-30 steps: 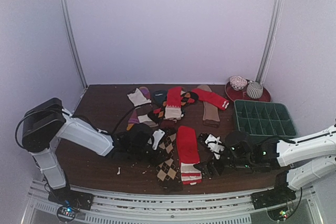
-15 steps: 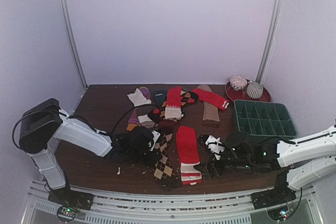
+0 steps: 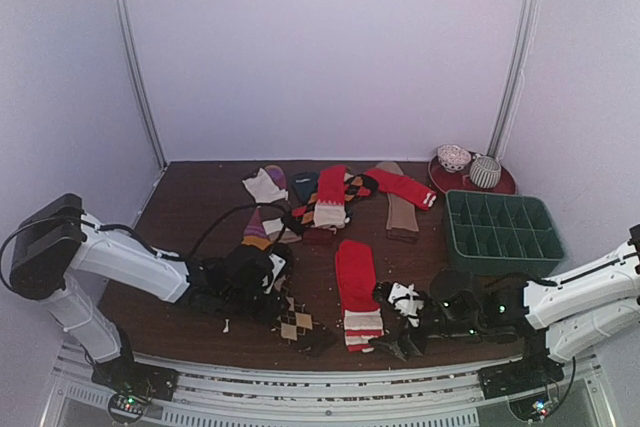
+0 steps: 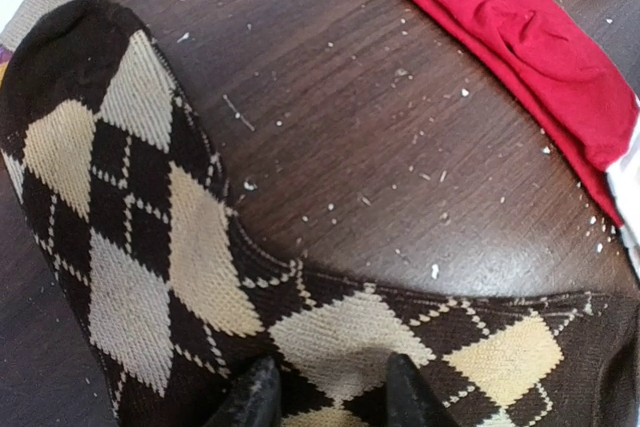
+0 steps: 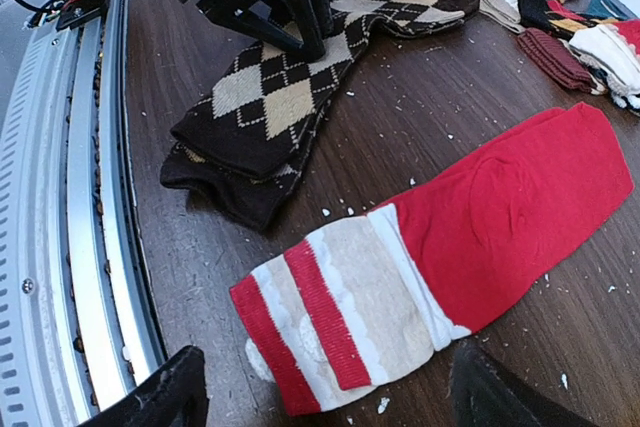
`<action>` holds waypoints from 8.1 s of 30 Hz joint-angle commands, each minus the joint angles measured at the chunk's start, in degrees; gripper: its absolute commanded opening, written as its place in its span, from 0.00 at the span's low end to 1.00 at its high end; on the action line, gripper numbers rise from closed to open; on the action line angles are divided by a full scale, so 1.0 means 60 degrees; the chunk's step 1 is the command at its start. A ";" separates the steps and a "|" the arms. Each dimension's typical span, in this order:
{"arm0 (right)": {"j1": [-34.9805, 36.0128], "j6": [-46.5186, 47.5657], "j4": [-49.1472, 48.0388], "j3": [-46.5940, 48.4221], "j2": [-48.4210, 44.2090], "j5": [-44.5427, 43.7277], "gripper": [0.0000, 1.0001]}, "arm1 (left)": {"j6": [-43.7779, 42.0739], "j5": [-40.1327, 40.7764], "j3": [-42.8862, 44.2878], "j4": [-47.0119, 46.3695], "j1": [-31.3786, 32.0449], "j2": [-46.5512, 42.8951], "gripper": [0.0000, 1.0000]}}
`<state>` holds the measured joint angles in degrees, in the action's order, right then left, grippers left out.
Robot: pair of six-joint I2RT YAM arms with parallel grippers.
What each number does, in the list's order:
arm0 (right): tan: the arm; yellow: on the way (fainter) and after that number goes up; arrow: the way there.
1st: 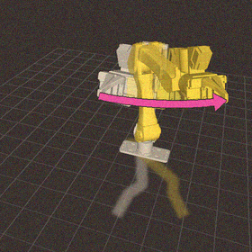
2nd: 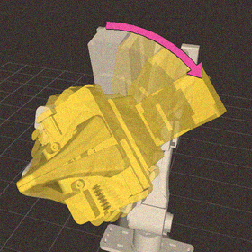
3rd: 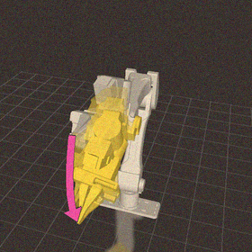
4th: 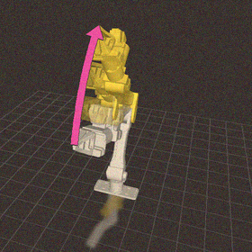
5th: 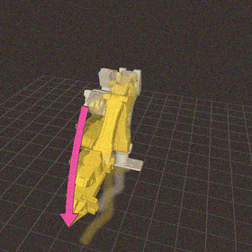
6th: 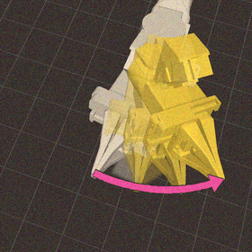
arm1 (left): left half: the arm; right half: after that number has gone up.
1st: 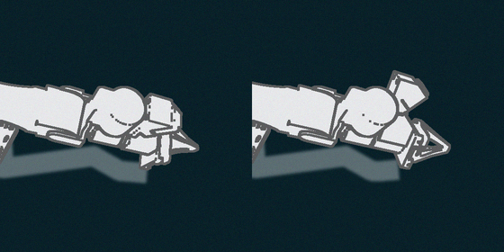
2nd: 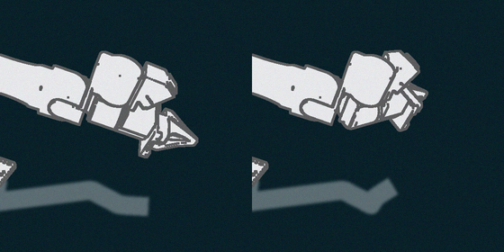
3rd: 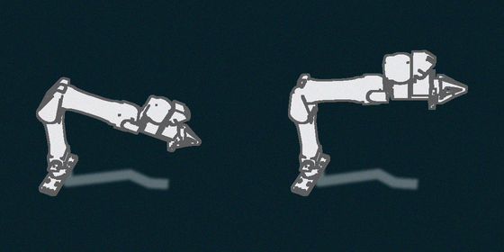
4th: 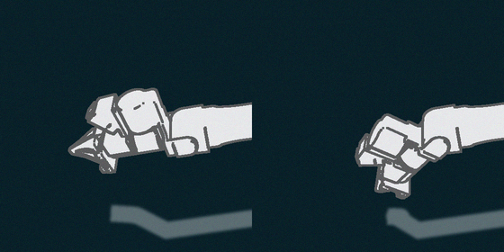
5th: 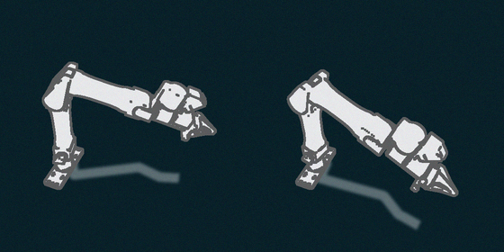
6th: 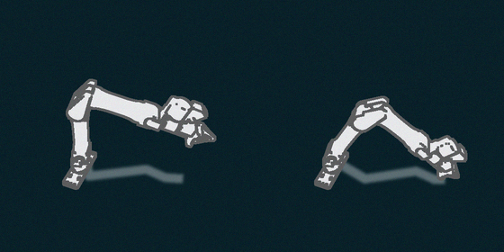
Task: Roll the socks
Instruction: Roll a pair of socks at the center of the board.
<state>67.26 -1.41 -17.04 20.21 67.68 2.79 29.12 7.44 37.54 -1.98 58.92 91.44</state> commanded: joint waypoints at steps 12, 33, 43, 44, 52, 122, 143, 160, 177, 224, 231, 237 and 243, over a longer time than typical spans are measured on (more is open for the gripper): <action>0.0374 -0.0563 -0.0173 0.1021 0.1027 -0.1295 0.83 | -0.2114 -0.0175 -0.0424 -0.0959 -0.0078 -0.0981 0.71; 0.0221 -0.1183 0.0377 0.0825 0.0229 -0.2827 0.86 | -0.1191 -0.2789 0.0997 -0.2328 0.0947 0.0801 0.37; 0.0214 -0.0642 -0.0597 -0.0009 -0.0203 -0.1649 0.85 | -0.0796 -0.2648 -0.0177 -0.1414 0.1182 0.0670 0.37; 0.0208 -0.0569 -0.0595 -0.0026 -0.0174 -0.1523 0.85 | -0.0773 -0.2592 -0.0348 -0.1393 0.1182 0.0632 0.37; 0.0236 -0.0014 -0.1046 -0.0326 -0.0048 -0.0134 0.84 | -0.0780 -0.2329 -0.1112 -0.0279 0.1196 0.0046 0.37; 0.0403 0.0171 0.0901 0.2259 0.2418 0.0606 0.00 | -0.1909 -0.0742 -0.0470 0.0343 0.1196 -0.1552 0.69; 0.0872 0.0120 0.1006 0.1981 0.1828 0.0443 0.00 | -0.2017 -0.0859 -0.0102 -0.0403 0.1204 -0.0780 0.68; 0.0953 0.0262 0.1332 0.1895 0.1873 0.0205 0.00 | -0.1847 -0.0813 0.0363 -0.1723 0.1182 0.0328 0.57; 0.0940 0.0352 0.1519 0.1911 0.1581 -0.0577 0.00 | -0.2330 -0.0608 0.1071 -0.3765 0.0193 0.1751 0.19; 0.1349 -0.0153 0.1013 0.2138 0.2859 0.0747 0.11 | -0.2451 -0.0604 0.1756 -0.3952 -0.0371 0.2883 0.29; 0.1353 -0.0086 0.1440 0.2194 0.2026 0.0373 0.46 | -0.2502 -0.0545 0.1657 -0.3932 -0.0428 0.2726 0.33; 0.1295 -0.0078 0.1625 0.2407 0.1641 -0.0093 0.54 | -0.2552 -0.0424 0.1484 -0.3898 -0.0486 0.2374 0.35; 0.0206 -0.0240 0.1017 0.2641 0.2307 -0.0693 0.55 | -0.2598 -0.0233 0.1197 -0.3661 -0.0530 0.1726 0.36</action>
<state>72.82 -1.91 -8.80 33.63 78.78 2.39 14.02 4.58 46.26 -23.77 56.29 105.51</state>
